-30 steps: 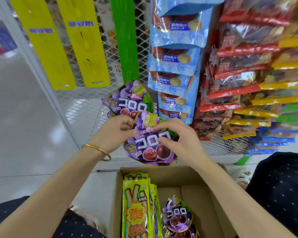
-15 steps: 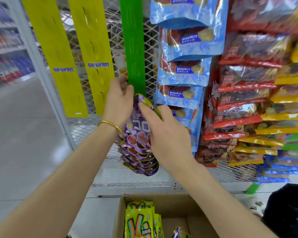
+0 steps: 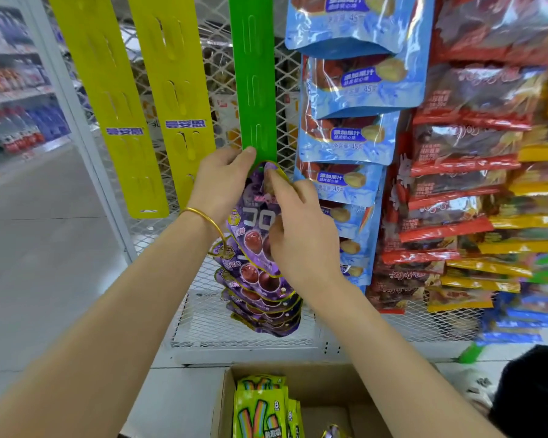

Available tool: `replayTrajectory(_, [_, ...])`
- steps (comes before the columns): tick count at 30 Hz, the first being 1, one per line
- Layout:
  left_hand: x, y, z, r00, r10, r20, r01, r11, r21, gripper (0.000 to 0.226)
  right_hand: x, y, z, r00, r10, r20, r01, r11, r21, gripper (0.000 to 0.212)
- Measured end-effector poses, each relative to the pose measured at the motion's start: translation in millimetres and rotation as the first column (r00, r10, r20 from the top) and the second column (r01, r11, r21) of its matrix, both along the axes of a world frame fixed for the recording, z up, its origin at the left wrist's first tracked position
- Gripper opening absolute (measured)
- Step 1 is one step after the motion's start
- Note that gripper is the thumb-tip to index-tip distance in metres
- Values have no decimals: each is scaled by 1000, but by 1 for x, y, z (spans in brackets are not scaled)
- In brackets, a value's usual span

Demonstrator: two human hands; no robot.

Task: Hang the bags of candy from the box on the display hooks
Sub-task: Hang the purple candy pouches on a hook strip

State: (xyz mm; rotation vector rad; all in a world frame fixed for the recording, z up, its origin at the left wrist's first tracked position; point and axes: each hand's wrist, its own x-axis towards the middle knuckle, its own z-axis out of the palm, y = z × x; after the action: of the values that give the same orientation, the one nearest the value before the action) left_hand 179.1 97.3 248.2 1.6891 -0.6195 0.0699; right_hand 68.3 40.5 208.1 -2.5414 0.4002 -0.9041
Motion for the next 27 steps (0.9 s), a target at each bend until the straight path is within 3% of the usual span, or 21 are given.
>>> replayTrajectory(11, [-1, 0, 1, 998, -39, -40, 40, 998, 42, 18, 1, -4, -2, 999, -36, -29, 35, 999, -38, 71])
replayTrajectory(17, [0, 5, -8, 998, -52, 28, 51, 998, 49, 50, 0, -5, -27, 998, -11, -58, 7, 998, -66, 74])
replayTrajectory(21, [-4, 7, -20, 992, -77, 98, 74, 997, 31, 16, 0, -10, -41, 998, 55, 23, -53, 996, -74, 75])
replayTrajectory(27, [-15, 13, -49, 965, -31, 262, 28, 999, 18, 53, -17, -9, -71, 981, 53, 186, -30, 992, -123, 60])
